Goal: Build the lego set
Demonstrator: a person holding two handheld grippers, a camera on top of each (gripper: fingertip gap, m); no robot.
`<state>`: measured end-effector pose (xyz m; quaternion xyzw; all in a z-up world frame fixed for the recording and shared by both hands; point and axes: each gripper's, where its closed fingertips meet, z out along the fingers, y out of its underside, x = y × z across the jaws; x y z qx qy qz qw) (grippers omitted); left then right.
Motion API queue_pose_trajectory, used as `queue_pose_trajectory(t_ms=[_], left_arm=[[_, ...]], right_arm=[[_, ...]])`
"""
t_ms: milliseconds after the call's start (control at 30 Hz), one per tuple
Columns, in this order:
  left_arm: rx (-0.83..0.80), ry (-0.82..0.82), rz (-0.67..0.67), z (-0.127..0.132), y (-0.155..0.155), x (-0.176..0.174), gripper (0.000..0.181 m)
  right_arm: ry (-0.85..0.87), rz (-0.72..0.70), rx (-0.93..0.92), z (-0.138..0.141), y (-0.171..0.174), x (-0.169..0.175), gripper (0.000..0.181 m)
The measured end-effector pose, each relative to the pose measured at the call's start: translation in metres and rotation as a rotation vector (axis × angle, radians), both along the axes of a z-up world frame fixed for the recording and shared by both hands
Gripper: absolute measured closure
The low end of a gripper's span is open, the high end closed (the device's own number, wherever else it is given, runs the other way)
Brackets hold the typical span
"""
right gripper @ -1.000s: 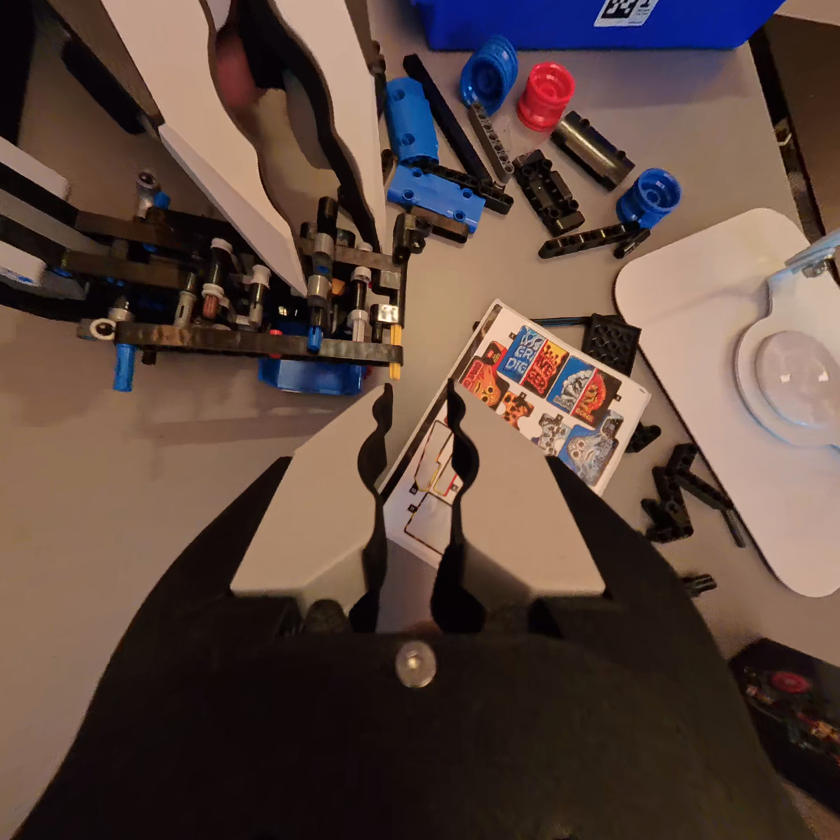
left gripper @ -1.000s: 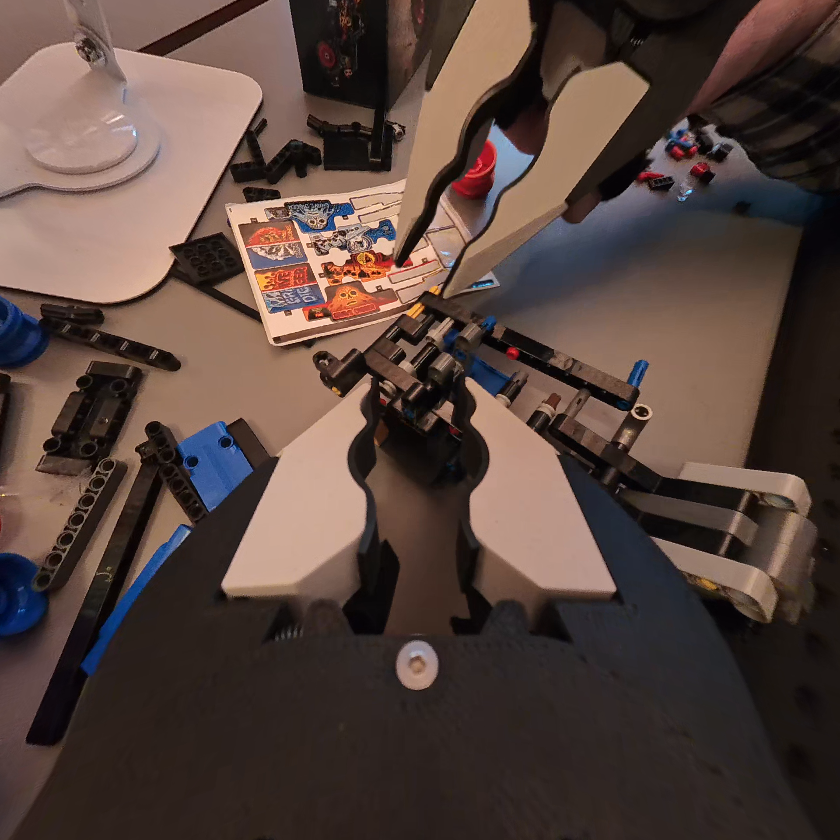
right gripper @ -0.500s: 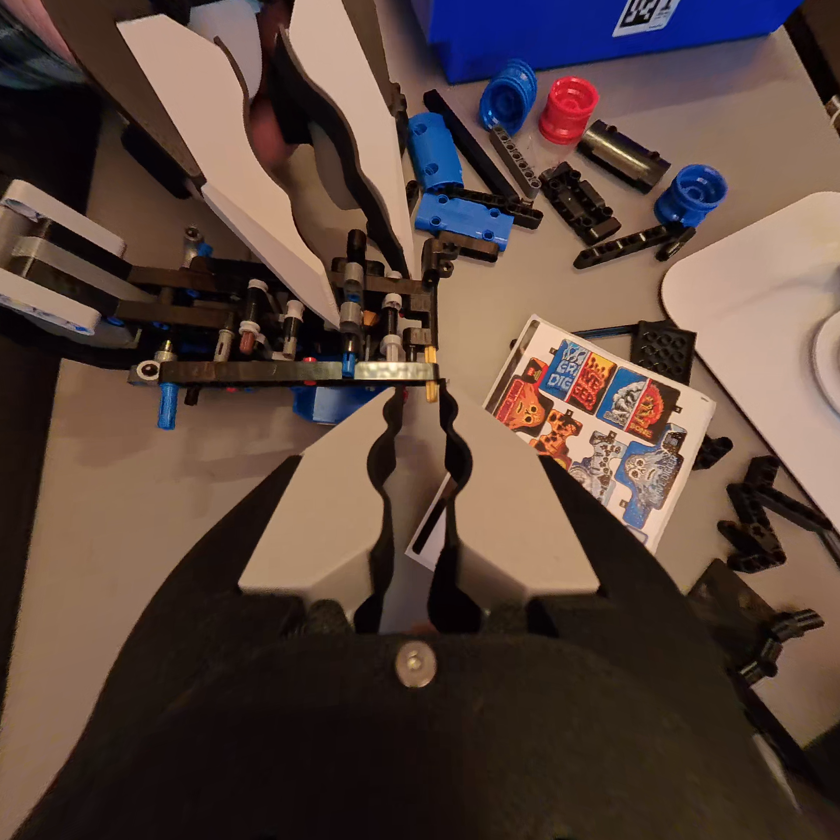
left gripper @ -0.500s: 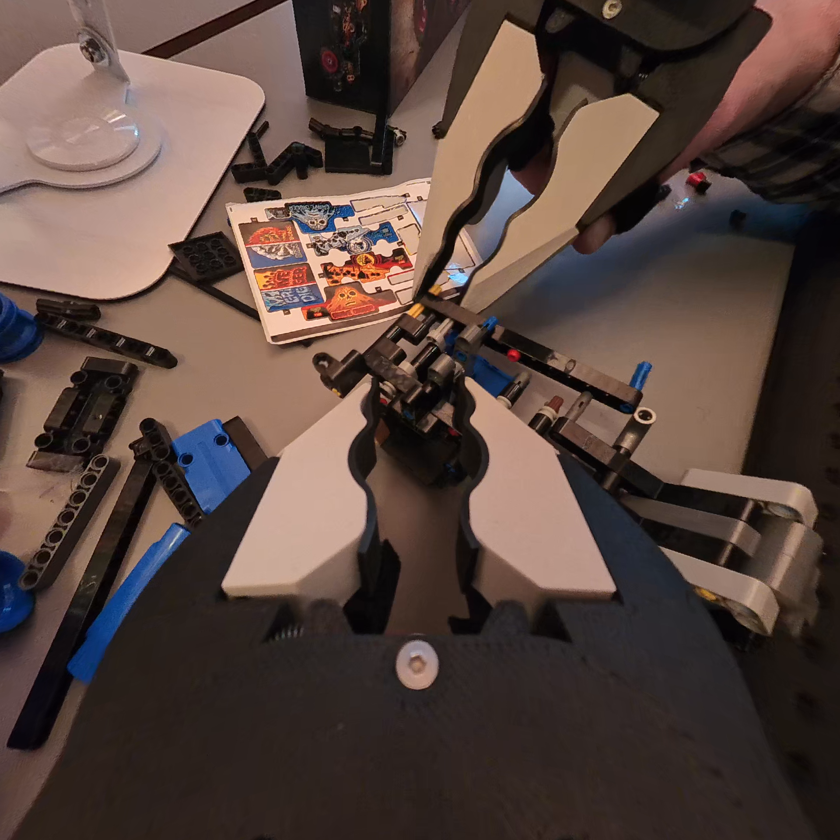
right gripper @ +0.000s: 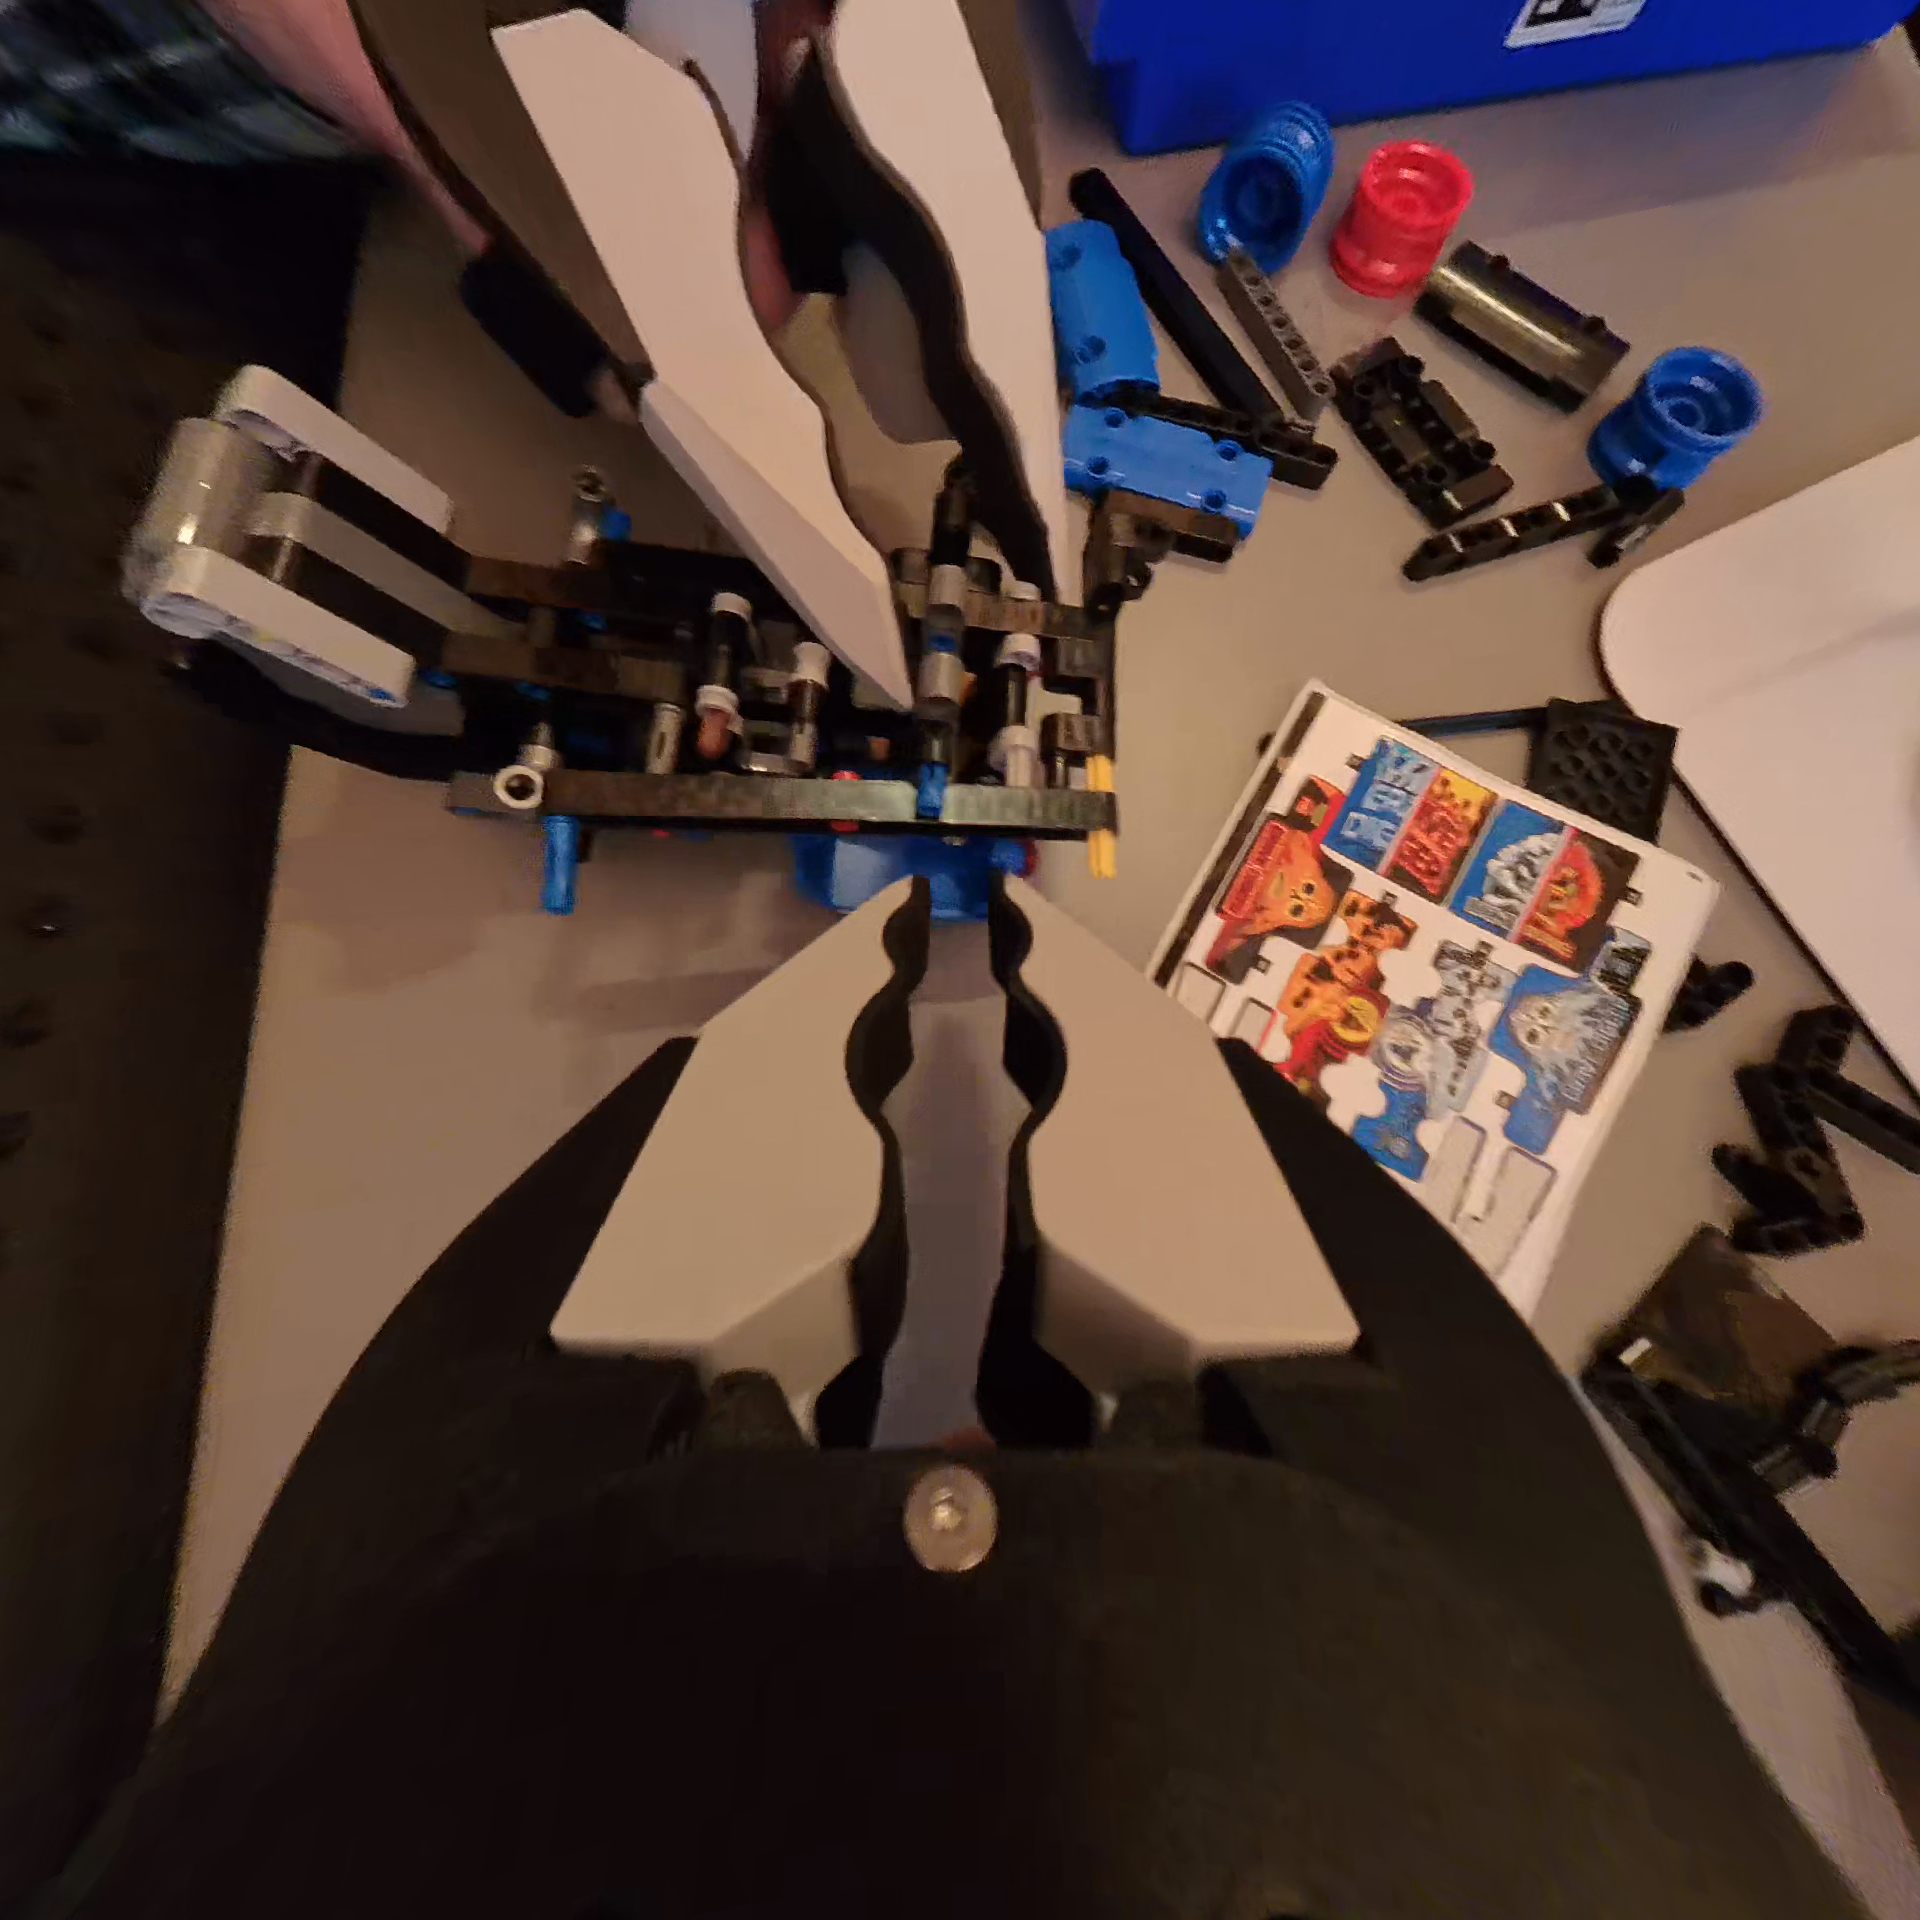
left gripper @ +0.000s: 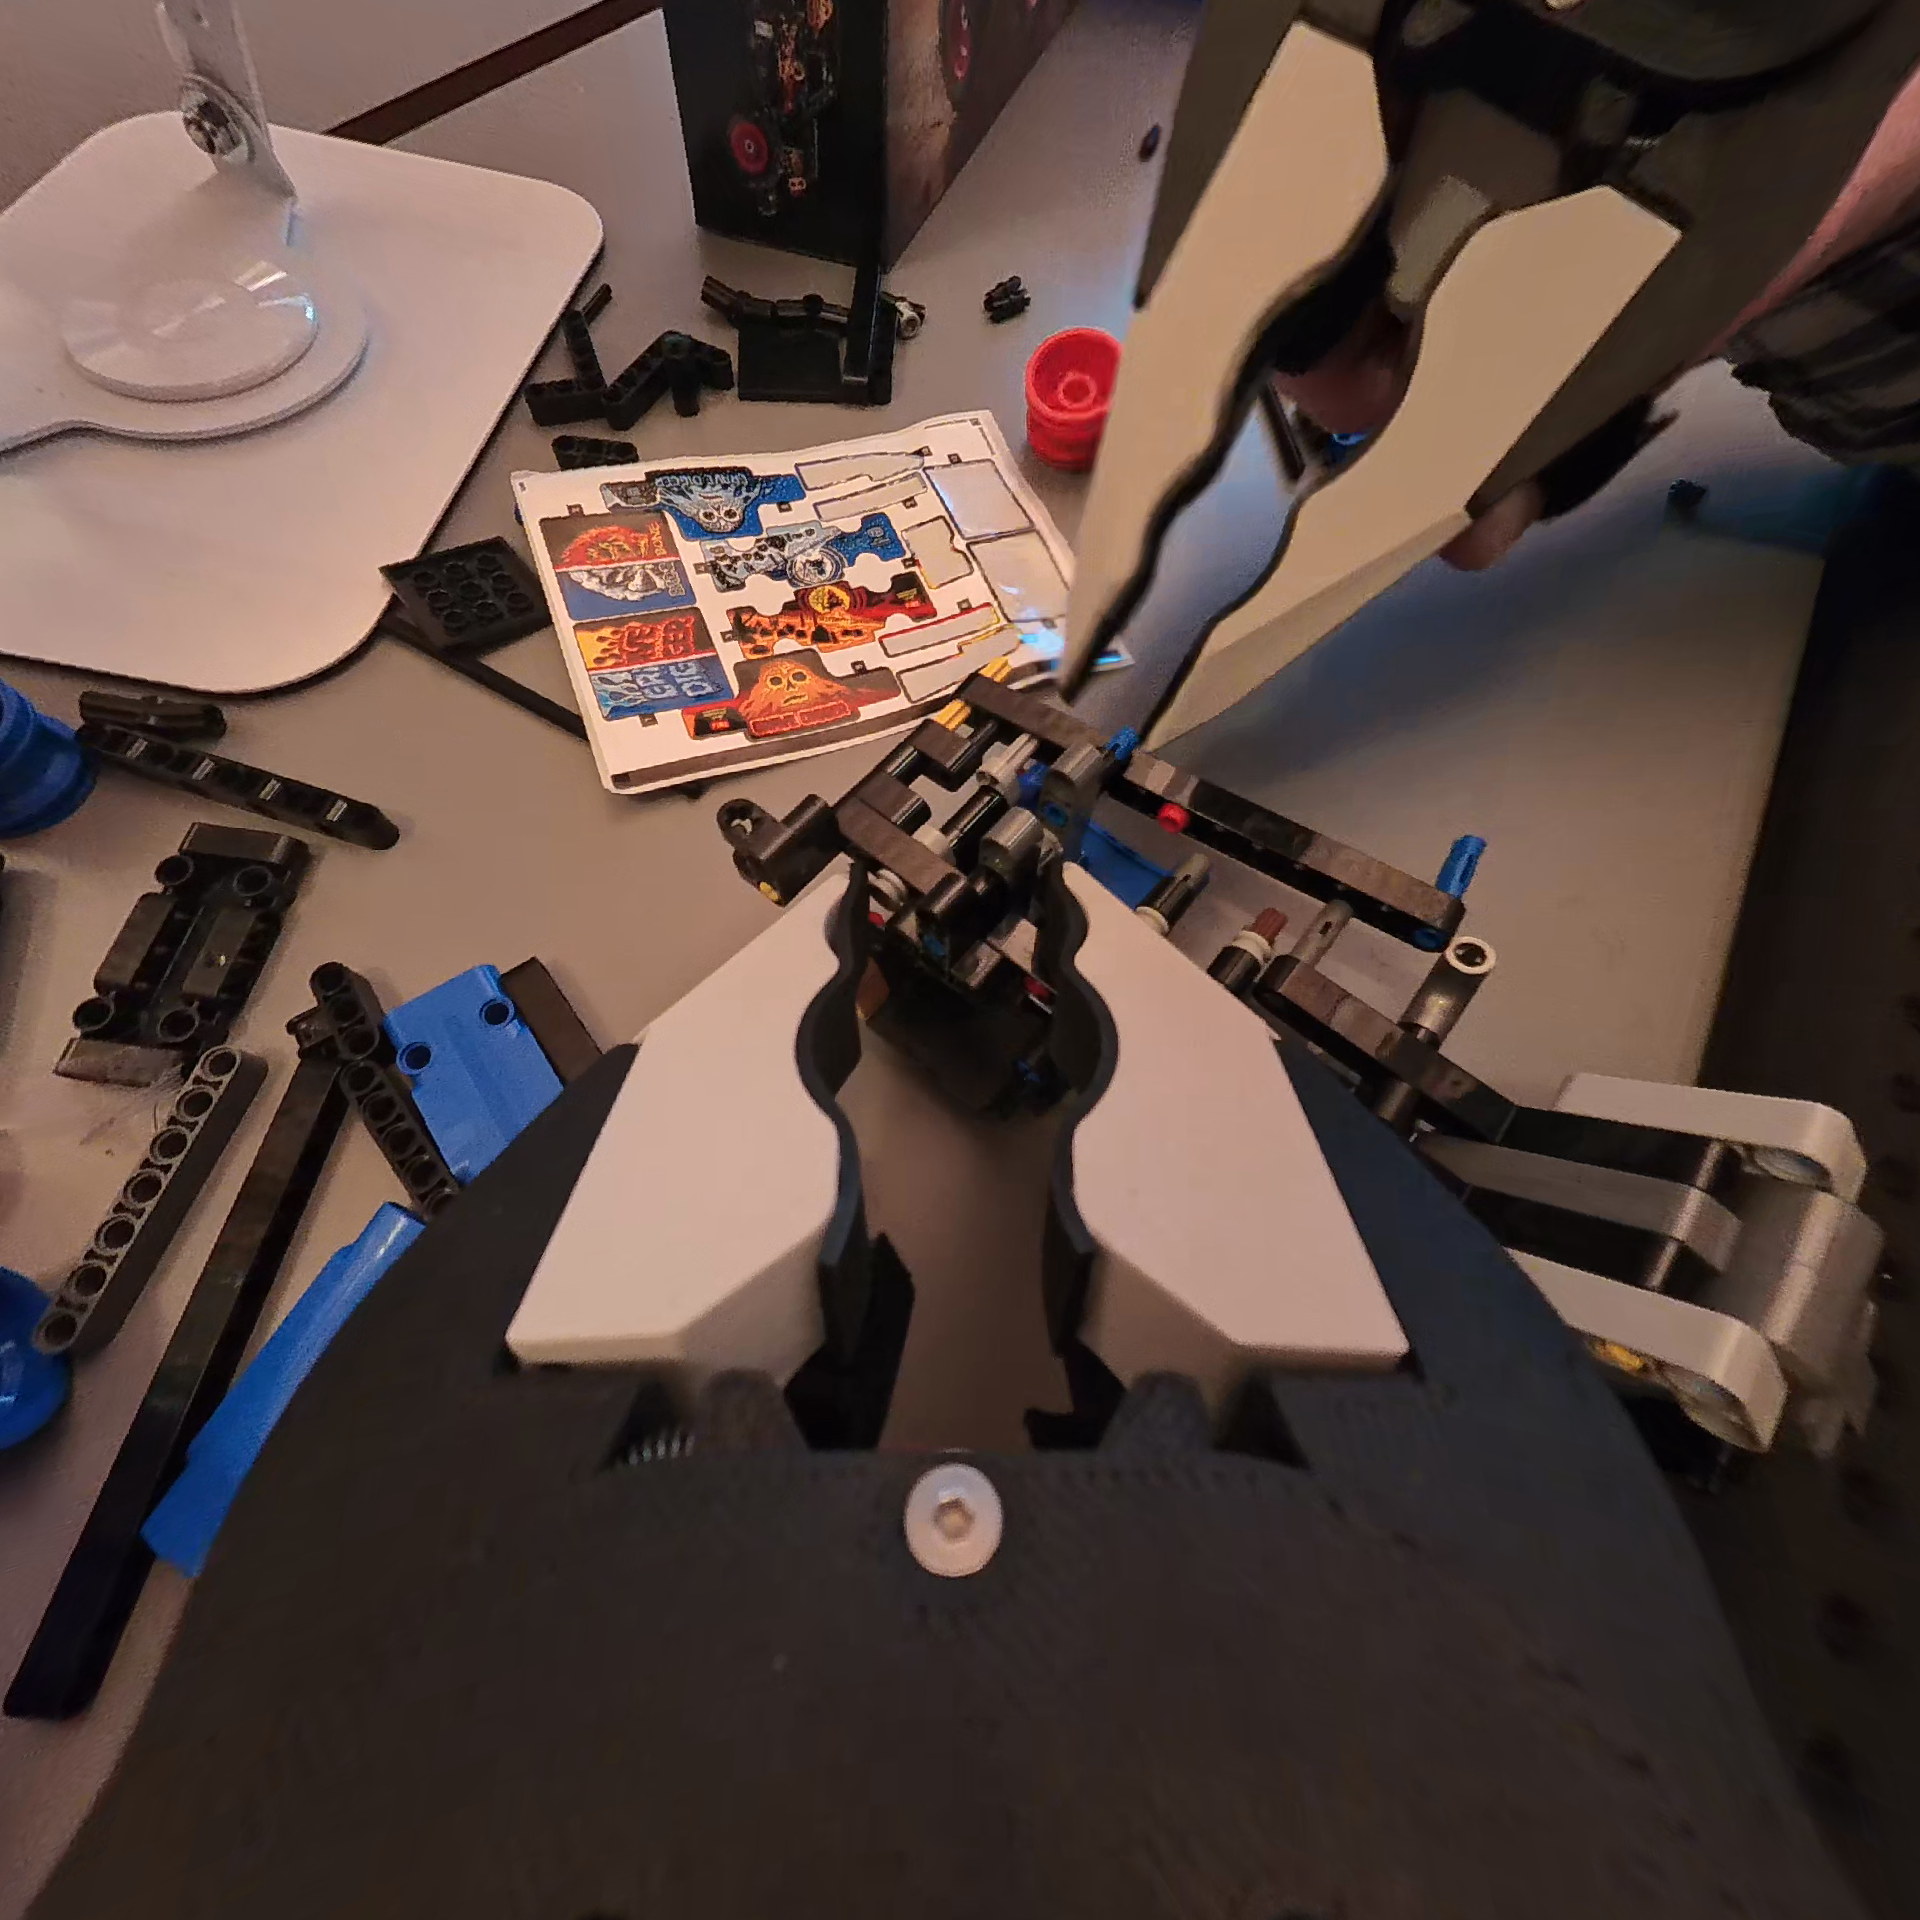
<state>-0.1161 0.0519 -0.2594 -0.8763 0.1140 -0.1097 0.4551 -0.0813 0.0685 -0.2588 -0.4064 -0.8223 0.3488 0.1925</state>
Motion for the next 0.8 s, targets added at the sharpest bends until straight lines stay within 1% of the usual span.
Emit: queue_pose_trajectory(t_ms=[67,100,200,467,600,700,800], left_arm=[[0.001,0.0,0.0,0.0,0.0,0.001,0.149],[0.002,0.0,0.0,0.0,0.0,0.001,0.15],[0.006,0.004,0.01,0.0,-0.001,0.001,0.149],[0.018,0.022,0.036,0.001,-0.002,-0.001,0.15],[0.016,0.03,0.032,0.003,-0.003,0.0,0.149],[0.041,0.024,0.019,0.012,-0.007,0.001,0.142],[0.064,-0.001,-0.032,0.023,-0.017,0.006,0.138]], right_arm=[[0.004,0.013,-0.029,-0.001,-0.008,0.0,0.18],[0.01,0.008,-0.044,-0.001,-0.01,-0.001,0.181],[0.007,-0.008,-0.089,0.0,-0.011,-0.003,0.181],[0.033,-0.039,-0.039,-0.002,-0.013,-0.006,0.181],[0.023,-0.033,-0.043,0.002,-0.011,0.0,0.181],[0.009,0.0,-0.071,0.007,-0.018,0.01,0.18],[-0.012,0.043,-0.126,0.011,-0.03,0.02,0.175]])
